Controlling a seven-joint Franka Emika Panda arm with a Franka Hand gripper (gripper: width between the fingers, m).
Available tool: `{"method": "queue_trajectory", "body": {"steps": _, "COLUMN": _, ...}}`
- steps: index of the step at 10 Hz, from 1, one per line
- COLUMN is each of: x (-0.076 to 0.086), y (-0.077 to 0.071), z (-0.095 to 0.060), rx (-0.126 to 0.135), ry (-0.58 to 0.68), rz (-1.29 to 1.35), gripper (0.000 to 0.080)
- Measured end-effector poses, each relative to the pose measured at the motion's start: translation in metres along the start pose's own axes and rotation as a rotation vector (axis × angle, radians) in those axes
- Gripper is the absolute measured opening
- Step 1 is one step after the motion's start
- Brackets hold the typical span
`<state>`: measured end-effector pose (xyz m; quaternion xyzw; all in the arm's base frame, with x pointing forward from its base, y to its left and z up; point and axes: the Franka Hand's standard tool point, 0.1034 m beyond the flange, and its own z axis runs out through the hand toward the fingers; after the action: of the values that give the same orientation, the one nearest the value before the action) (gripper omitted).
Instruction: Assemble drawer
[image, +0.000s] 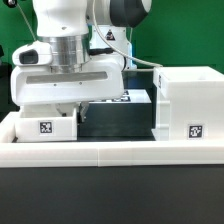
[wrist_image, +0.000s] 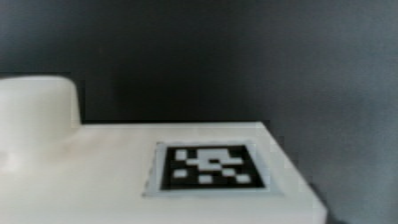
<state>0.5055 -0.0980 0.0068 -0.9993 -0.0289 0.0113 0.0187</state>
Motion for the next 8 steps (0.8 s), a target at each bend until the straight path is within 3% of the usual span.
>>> {"method": "queue_trajectory", "body": {"steps": 1, "x": 0.0005, "y": -0.002, "z": 0.0001, "rx": 0.002, "ry": 0.0, "rz": -0.003, "gripper": 0.0108}}
{"method": "queue_trajectory", "body": {"steps": 2, "x": 0.0006, "y": -0.002, "z": 0.0, "rx": 0.001, "ry": 0.001, "rz": -0.003, "gripper": 0.0042}}
{"method": "queue_trajectory", "body": {"steps": 8, "x": 0.0007, "y": -0.002, "z": 0.0, "rx": 0.001, "ry": 0.001, "rz": -0.003, "gripper": 0.0042}}
